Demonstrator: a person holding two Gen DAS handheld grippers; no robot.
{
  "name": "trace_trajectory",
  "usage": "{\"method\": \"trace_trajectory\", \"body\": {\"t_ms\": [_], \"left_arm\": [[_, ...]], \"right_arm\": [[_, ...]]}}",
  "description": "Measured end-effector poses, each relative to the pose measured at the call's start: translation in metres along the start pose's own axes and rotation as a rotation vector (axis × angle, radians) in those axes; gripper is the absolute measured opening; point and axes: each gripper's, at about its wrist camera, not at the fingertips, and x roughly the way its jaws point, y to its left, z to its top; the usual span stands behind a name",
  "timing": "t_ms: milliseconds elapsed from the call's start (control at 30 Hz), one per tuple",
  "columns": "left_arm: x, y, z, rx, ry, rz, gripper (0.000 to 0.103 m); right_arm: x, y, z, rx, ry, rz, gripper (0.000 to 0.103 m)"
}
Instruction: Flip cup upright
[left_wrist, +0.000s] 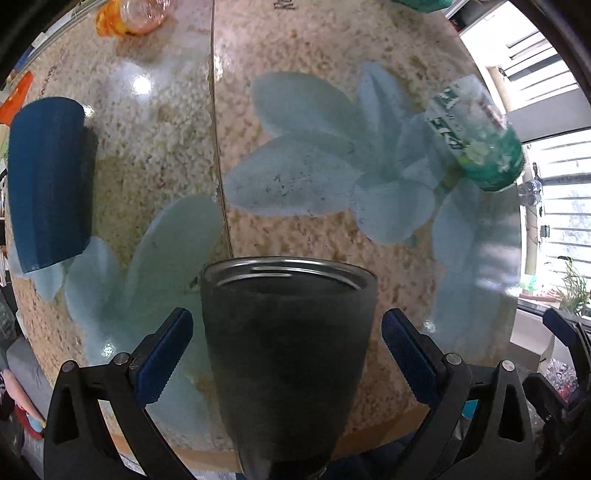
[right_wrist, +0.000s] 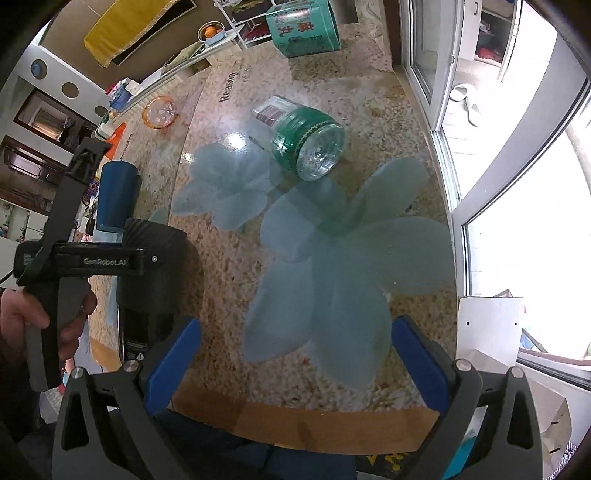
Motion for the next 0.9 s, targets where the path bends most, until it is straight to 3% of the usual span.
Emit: {"method": "trace_trajectory", "body": {"t_ms": [233, 367, 700, 900], "left_arm": [[0.017, 0.014, -0.001, -0.056, 0.022, -0.028, 0.101], [0.022, 0.017, -0.004, -0.062, 0.042, -0.034, 0.081], [0.028, 0.026, -0.012, -0.054, 0.013, -0.068, 0.081], [-0.003, 0.036, -0.016, -0.060, -0.069, -0.073, 0.080]], "right_arm": [[-0.008, -0.009, 0.010, 0.024, -0.042, -0.004, 0.103], [-0.011, -0.011, 0.014, 0.050, -0.068, -0.004, 0.103], [-0.009, -0.009, 0.017, 0.076, -0.089, -0.004, 0.103], [-0.012, -0.006, 0.014, 0.079, -0.113, -0.016, 0.103]]}}
